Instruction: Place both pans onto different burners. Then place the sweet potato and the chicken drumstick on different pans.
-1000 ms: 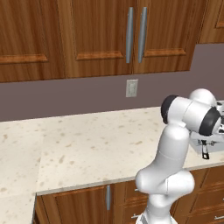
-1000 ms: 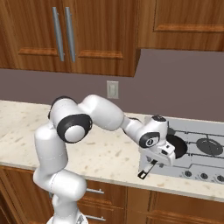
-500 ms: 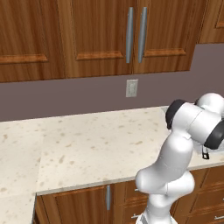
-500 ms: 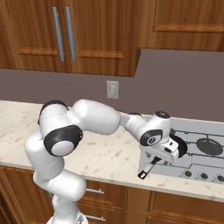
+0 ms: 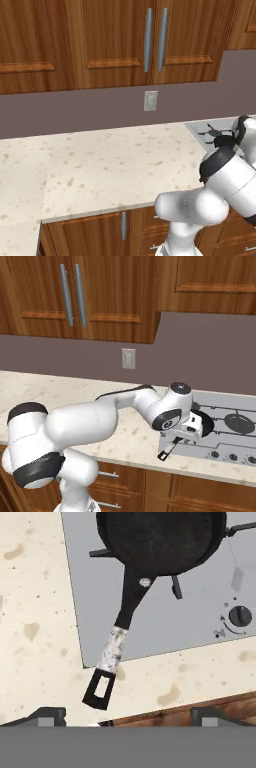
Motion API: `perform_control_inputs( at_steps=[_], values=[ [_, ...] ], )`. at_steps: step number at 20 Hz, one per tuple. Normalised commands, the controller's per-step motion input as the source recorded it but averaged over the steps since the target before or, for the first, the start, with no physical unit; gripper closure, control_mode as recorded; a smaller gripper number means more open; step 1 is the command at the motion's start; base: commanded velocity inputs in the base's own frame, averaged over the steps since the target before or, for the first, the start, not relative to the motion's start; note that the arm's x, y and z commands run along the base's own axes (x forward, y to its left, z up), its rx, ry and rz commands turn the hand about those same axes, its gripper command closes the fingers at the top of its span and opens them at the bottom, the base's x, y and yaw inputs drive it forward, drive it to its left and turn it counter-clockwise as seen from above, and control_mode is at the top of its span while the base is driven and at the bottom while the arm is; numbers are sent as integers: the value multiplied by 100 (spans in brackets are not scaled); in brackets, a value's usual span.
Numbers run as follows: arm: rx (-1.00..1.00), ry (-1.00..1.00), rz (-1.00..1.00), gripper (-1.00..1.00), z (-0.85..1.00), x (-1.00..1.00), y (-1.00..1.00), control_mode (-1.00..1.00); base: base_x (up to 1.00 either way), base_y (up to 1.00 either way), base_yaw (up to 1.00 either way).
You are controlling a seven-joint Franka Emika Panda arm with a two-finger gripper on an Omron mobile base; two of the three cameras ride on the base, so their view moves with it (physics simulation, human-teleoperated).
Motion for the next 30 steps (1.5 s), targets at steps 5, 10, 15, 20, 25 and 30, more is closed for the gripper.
perform_control_inputs(
  at_steps=[5,10,15,20,25,30],
  values=[
    [-15,-28,22,-100,53,-45,72,-100,0,0,0],
    [-14,-22,10,-100,77,-36,88,-100,0,0,0],
    [-8,-4,0,-100,97,-36,70,-100,0,0,0],
    [5,22,2,-100,90,-30,53,-100,0,0,0],
    [10,26,6,-100,65,-12,61,-100,0,0,0],
    [17,21,5,-100,57,-23,51,-100,0,0,0]
  ],
)
